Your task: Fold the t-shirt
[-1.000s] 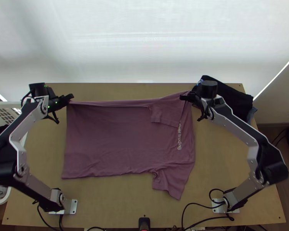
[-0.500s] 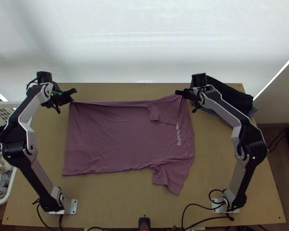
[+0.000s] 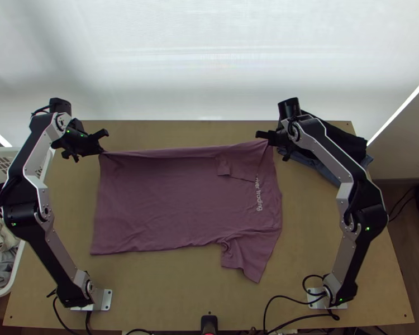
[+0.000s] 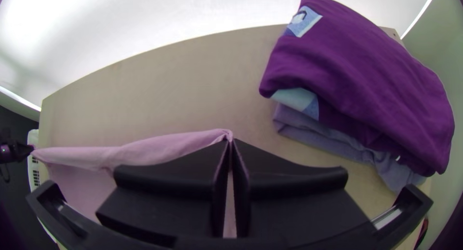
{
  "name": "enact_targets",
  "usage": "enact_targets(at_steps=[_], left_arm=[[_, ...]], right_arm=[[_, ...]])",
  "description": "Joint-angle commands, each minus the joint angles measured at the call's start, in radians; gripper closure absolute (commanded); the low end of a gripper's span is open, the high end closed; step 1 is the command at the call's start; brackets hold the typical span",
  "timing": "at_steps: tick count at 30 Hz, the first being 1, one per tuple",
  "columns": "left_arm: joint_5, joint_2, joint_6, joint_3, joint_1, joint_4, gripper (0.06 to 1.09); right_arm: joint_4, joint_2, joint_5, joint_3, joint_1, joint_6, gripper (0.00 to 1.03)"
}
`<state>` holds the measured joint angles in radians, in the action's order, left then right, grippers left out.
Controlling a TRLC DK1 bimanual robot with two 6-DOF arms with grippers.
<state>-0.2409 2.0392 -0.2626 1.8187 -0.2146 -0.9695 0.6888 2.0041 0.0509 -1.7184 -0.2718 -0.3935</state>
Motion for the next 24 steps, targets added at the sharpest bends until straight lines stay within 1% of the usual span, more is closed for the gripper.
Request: enact_targets(at_steps=[1, 6, 11, 22, 24], left_arm=[[-0.015, -0.043, 0.039, -0.082, -0.026, 0.0, 1.05], [-0.035, -0.096, 0.057, -0.214, -0.051, 0.063, 1.05], [-0.051, -0.142, 0.08, -0.302, -0.074, 0.091, 1.05], [-0.058, -0.228, 0.111, -0.466, -0.095, 0.157, 1.05], [-0.078, -0.257, 0.129, -0.513, -0.092, 0.175, 1.05]], right_arm=[[0.025, -0.08, -0.003, 0.074, 0.008, -0.025, 1.0], [0.018, -0.137, -0.003, 0.168, 0.011, -0.021, 1.0], [0.002, -0.188, -0.003, 0.252, 0.003, -0.019, 1.0], [-0.143, -0.268, -0.003, 0.484, -0.032, -0.028, 1.0], [-0.16, -0.272, 0.0, 0.51, -0.03, -0.036, 1.0]])
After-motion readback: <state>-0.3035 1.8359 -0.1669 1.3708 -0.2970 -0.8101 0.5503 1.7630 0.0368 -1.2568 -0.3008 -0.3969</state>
